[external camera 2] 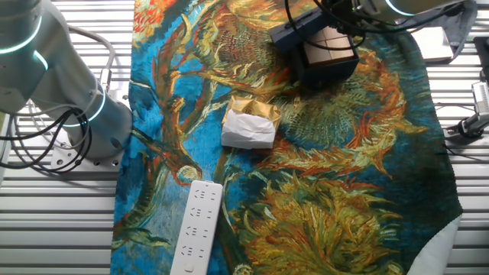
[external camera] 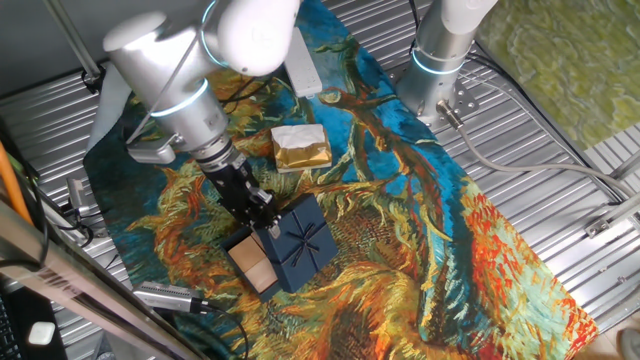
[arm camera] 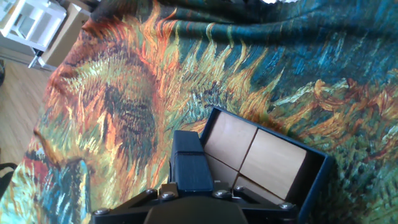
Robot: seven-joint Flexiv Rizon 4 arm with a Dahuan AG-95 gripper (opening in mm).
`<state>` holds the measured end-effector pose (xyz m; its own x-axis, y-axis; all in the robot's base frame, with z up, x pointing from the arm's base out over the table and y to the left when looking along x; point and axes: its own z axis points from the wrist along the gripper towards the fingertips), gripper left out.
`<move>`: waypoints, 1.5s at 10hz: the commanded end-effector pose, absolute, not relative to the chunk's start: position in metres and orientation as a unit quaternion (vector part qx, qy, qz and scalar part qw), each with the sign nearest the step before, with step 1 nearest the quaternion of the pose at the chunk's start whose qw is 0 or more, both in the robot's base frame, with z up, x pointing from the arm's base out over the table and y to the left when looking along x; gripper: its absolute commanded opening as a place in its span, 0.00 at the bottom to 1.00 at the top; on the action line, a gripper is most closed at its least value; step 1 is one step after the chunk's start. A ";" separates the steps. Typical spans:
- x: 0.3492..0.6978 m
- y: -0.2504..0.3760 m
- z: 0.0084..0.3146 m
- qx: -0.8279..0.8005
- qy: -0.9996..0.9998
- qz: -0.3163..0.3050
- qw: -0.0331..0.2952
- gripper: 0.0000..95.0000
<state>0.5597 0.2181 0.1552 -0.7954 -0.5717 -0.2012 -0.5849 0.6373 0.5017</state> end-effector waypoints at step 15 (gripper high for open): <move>0.560 0.217 0.154 -0.267 0.903 0.335 0.011 0.00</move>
